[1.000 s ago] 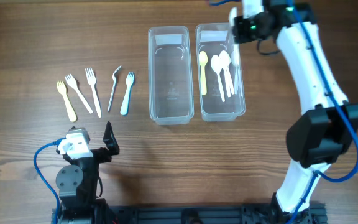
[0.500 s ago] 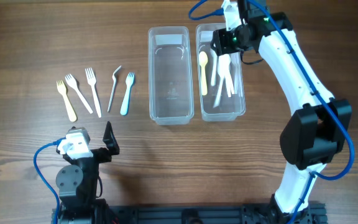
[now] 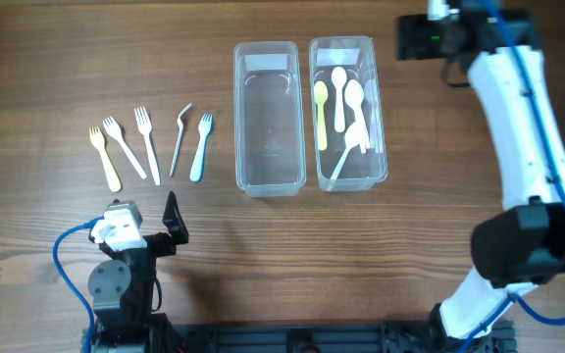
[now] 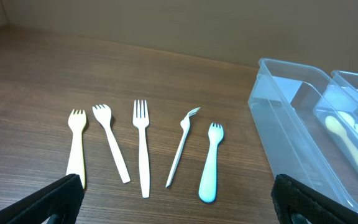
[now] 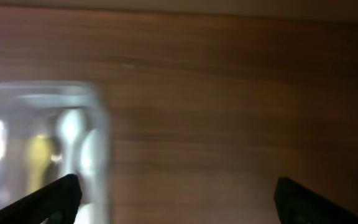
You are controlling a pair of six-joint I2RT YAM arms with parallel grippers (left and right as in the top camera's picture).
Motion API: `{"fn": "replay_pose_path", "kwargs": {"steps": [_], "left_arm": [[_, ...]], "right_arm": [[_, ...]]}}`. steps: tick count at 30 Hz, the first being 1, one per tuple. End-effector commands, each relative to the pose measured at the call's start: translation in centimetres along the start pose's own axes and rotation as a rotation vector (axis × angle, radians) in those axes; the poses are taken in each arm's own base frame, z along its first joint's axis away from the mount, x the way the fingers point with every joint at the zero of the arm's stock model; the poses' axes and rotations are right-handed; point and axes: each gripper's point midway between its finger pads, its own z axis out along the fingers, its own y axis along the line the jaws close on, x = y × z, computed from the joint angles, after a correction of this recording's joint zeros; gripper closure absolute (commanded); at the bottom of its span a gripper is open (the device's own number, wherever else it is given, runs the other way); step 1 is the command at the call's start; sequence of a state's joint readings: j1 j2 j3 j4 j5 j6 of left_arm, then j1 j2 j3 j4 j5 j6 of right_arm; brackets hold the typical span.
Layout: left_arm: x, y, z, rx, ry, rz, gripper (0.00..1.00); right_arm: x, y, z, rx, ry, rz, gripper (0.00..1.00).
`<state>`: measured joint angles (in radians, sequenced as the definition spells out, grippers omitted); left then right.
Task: Pack container
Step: 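Drop the last white spoon into the right container and lift away, then move the left gripper over the forks and grasp the bent white fork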
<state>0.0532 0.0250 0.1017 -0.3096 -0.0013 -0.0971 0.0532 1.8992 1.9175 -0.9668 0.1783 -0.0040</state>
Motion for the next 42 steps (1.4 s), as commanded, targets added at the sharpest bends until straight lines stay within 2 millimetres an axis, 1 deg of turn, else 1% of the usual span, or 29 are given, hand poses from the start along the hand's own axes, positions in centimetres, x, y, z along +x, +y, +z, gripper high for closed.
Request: {"fn": "replay_pose_path", "kwargs": {"steps": [1,4,6,7,10,12,14,16,17,20,22,24,26,28,30,31,34,36,38,40,41,42], "left_arm": [[0.1,-0.3,0.0,0.018,-0.002,0.020,0.00],[-0.2,-0.2,0.0,0.009,-0.014,0.028,0.00],[-1.5,-0.1,0.0,-0.002,-0.069,0.042,0.00],[-1.6,-0.1,0.0,-0.002,-0.072,0.042,0.00],[-0.4,0.1,0.0,-0.009,-0.025,0.043,0.00],[-0.7,0.1,0.0,-0.007,-0.035,0.042,0.00],[-1.1,-0.7,0.0,0.035,-0.053,0.036,0.00],[-2.3,-1.1,-0.2,0.060,-0.092,-0.063,0.00],[-2.6,-1.2,-0.2,0.061,-0.096,-0.094,0.00],[-4.8,-1.3,-0.9,0.050,-0.089,-0.188,0.00],[-5.9,-1.3,-1.2,0.023,-0.023,-0.197,0.00],[-7.2,-1.5,-0.9,-0.006,0.080,-0.168,0.00],[-9.2,-1.8,0.3,-0.030,0.197,-0.111,0.00],[-11.2,-2.2,2.0,-0.048,0.310,-0.084,0.00],[-12.3,-2.4,4.0,-0.076,0.439,-0.083,0.00],[-12.6,-2.5,5.4,-0.094,0.528,-0.083,0.00],[-12.4,-2.5,8.4,-0.124,0.665,-0.082,0.00],[-11.9,-2.4,11.3,-0.131,0.695,-0.087,0.00],[-11.0,-3.0,13.2,-0.096,0.704,-0.104,0.00],[-9.8,-3.0,14.0,-0.090,0.740,-0.109,0.00],[-8.6,-2.8,14.6,-0.098,0.775,-0.109,0.00],[-8.0,-2.7,14.9,-0.101,0.793,-0.109,0.00]], "right_arm": [[0.5,-4.8,0.0,0.150,0.026,0.016,0.01],[0.7,-6.5,0.2,0.169,0.036,-0.021,0.00],[0.8,-7.1,0.3,0.175,0.042,-0.034,0.00],[0.8,-7.2,0.3,0.176,0.043,-0.039,0.00],[0.8,-7.1,0.3,0.175,0.043,-0.045,0.00],[0.8,-7.1,0.3,0.172,0.043,-0.045,0.00],[0.8,-7.1,0.3,0.172,0.043,-0.045,0.00],[0.8,-7.1,0.3,0.172,0.043,-0.045,0.01],[0.8,-7.1,0.3,0.172,0.043,-0.045,0.00],[0.8,-7.1,0.3,0.172,0.043,-0.044,0.00],[0.8,-7.1,0.3,0.172,0.043,-0.044,0.00],[0.8,-7.1,0.3,0.172,0.043,-0.045,0.00],[0.8,-7.1,0.3,0.172,0.043,-0.044,0.00],[0.8,-7.1,0.3,0.172,0.043,-0.045,0.00],[0.8,-7.1,0.3,0.172,0.043,-0.045,0.00],[0.8,-7.1,0.3,0.172,0.043,-0.045,0.00],[0.8,-7.1,0.3,0.172,0.043,-0.045,0.00],[0.8,-7.1,0.3,0.172,0.043,-0.045,0.00],[0.8,-7.1,0.3,0.172,0.043,-0.044,0.00],[0.8,-7.1,0.3,0.172,0.043,-0.044,0.01],[0.8,-7.1,0.3,0.172,0.043,-0.044,0.00],[0.8,-7.1,0.3,0.172,0.043,-0.044,0.00]]}}
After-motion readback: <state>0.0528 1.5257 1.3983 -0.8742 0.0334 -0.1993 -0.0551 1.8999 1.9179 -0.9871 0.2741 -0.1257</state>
